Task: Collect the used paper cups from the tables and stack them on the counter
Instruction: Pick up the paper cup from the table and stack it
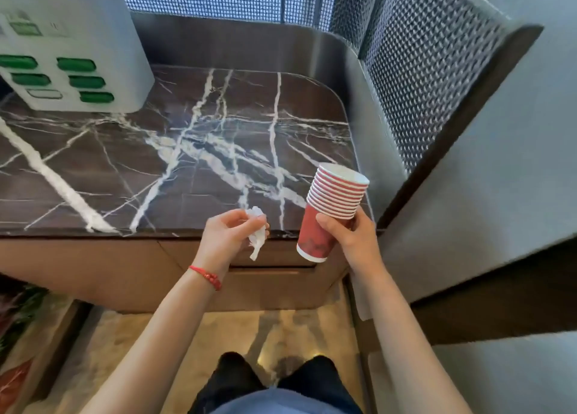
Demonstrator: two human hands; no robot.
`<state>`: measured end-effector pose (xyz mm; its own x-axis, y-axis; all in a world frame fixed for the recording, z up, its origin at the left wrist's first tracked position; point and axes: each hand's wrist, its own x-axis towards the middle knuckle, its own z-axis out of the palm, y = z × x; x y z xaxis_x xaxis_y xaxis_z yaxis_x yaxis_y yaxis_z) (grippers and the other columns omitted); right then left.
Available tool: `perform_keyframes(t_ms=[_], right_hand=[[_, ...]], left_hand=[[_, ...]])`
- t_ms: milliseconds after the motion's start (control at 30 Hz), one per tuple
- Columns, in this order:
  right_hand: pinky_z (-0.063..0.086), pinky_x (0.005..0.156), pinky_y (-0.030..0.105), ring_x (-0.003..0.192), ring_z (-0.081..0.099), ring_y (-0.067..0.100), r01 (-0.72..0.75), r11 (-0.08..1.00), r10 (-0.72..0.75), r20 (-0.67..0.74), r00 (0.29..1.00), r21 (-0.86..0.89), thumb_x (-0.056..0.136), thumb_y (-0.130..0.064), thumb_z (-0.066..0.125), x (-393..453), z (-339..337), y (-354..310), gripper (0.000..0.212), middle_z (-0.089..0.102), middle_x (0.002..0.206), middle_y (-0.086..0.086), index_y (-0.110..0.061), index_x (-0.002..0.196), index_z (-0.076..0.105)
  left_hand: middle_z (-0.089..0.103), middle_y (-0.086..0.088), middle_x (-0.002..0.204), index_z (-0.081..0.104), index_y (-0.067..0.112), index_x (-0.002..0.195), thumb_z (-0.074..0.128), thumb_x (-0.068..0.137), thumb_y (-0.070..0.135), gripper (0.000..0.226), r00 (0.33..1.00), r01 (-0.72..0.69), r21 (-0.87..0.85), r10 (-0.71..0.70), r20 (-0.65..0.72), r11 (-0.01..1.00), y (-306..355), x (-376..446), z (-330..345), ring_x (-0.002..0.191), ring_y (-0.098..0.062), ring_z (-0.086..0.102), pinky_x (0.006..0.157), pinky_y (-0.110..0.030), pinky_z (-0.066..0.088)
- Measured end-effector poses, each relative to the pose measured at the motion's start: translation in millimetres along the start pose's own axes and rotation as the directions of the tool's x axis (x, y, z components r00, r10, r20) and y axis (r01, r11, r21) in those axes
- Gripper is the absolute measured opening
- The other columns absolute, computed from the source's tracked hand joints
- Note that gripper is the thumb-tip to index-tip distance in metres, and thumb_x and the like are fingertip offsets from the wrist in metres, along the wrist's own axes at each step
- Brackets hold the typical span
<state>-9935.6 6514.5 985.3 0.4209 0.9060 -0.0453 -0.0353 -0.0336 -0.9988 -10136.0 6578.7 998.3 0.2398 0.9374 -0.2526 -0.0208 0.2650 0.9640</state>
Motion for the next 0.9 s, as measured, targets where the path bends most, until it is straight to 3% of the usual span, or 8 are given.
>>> perform_keyframes(t_ms=[100, 200, 367, 467, 533, 700, 800, 900], right_hand=[[0.050, 0.071, 0.013, 0.087, 0.066, -0.001, 0.018, 0.999, -0.019, -0.006, 1.000, -0.040, 0.071, -0.009, 0.078, 31.7, 1.7, 0.1, 0.038, 0.071, 0.092, -0.015, -0.019, 0.103, 0.060], [0.051, 0.073, 0.013, 0.092, 0.065, 0.000, 0.036, 0.995, -0.041, -0.051, 0.998, -0.089, 0.068, -0.015, 0.081, 55.4, 1.2, -3.3, 0.046, 0.069, 0.097, -0.014, -0.021, 0.108, 0.058], [0.050, 0.086, 0.017, 0.104, 0.060, 0.002, 0.063, 0.986, -0.095, -0.206, 0.974, -0.156, 0.068, -0.017, 0.082, 79.6, 5.0, -1.8, 0.064, 0.062, 0.111, -0.010, -0.016, 0.123, 0.049], [0.045, 0.082, 0.006, 0.102, 0.057, -0.009, 0.078, 0.981, -0.128, -0.294, 0.947, -0.175, 0.066, -0.013, 0.083, 86.8, 10.2, 4.5, 0.068, 0.059, 0.111, -0.019, -0.022, 0.123, 0.046], [0.043, 0.082, 0.002, 0.106, 0.056, -0.006, 0.065, 0.976, -0.132, -0.327, 0.936, -0.210, 0.064, -0.018, 0.085, 91.4, 14.3, 6.5, 0.073, 0.059, 0.115, -0.014, -0.020, 0.125, 0.045], [0.044, 0.093, 0.017, 0.116, 0.052, 0.011, 0.020, 0.968, -0.117, -0.378, 0.919, -0.252, 0.061, -0.030, 0.085, 98.0, 17.9, 9.0, 0.078, 0.057, 0.122, -0.006, -0.021, 0.126, 0.043], [0.040, 0.087, 0.011, 0.113, 0.051, 0.007, 0.005, 0.970, -0.108, -0.409, 0.906, -0.245, 0.058, -0.038, 0.083, 99.1, 18.8, 13.8, 0.077, 0.054, 0.113, -0.021, -0.032, 0.122, 0.040], [0.039, 0.087, 0.010, 0.114, 0.051, 0.008, 0.002, 0.969, -0.111, -0.429, 0.897, -0.248, 0.060, -0.037, 0.083, 99.9, 19.3, 16.4, 0.075, 0.055, 0.113, -0.018, -0.034, 0.121, 0.040]], left_hand=[[0.072, -0.002, 0.068, 0.072, 0.014, 0.071, 0.070, 0.079, 0.011, 0.008, 0.999, 0.045, -0.010, -0.045, -0.014, 0.999, 5.1, 29.5, 5.9, 0.068, -0.018, 0.068, 0.066, -0.028, 0.053], [0.072, -0.007, 0.073, 0.073, 0.013, 0.069, 0.072, 0.077, 0.016, 0.008, 0.996, 0.090, 0.003, -0.090, -0.002, 0.996, 11.6, 54.8, 9.4, 0.076, -0.027, 0.065, 0.073, -0.038, 0.053], [0.069, -0.017, 0.093, 0.069, 0.004, 0.093, 0.075, 0.075, 0.022, 0.025, 0.987, 0.146, 0.059, -0.149, 0.058, 0.988, 19.8, 95.9, 12.1, 0.094, -0.034, 0.065, 0.090, -0.047, 0.051], [0.068, -0.013, 0.088, 0.069, 0.005, 0.092, 0.073, 0.077, 0.020, 0.021, 0.983, 0.143, 0.097, -0.152, 0.098, 0.985, 21.5, 112.9, 12.3, 0.086, -0.027, 0.064, 0.079, -0.037, 0.052], [0.069, -0.008, 0.080, 0.071, 0.009, 0.083, 0.071, 0.079, 0.018, 0.009, 0.978, 0.149, 0.112, -0.163, 0.128, 0.982, 23.4, 119.7, 12.6, 0.079, -0.022, 0.063, 0.072, -0.029, 0.051], [0.069, 0.005, 0.061, 0.069, 0.012, 0.074, 0.068, 0.081, 0.013, 0.007, 0.971, 0.141, 0.112, -0.159, 0.180, 0.984, 33.6, 131.4, 15.6, 0.058, -0.006, 0.064, 0.053, -0.015, 0.048], [0.070, 0.004, 0.061, 0.069, 0.008, 0.079, 0.068, 0.081, 0.010, 0.003, 0.966, 0.157, 0.091, -0.172, 0.191, 0.983, 34.3, 137.9, 17.2, 0.059, -0.007, 0.066, 0.054, -0.016, 0.051], [0.072, -0.001, 0.068, 0.070, 0.008, 0.079, 0.068, 0.080, 0.009, 0.003, 0.958, 0.178, 0.071, -0.189, 0.215, 0.981, 35.1, 141.4, 18.8, 0.066, -0.012, 0.069, 0.058, -0.019, 0.054]])
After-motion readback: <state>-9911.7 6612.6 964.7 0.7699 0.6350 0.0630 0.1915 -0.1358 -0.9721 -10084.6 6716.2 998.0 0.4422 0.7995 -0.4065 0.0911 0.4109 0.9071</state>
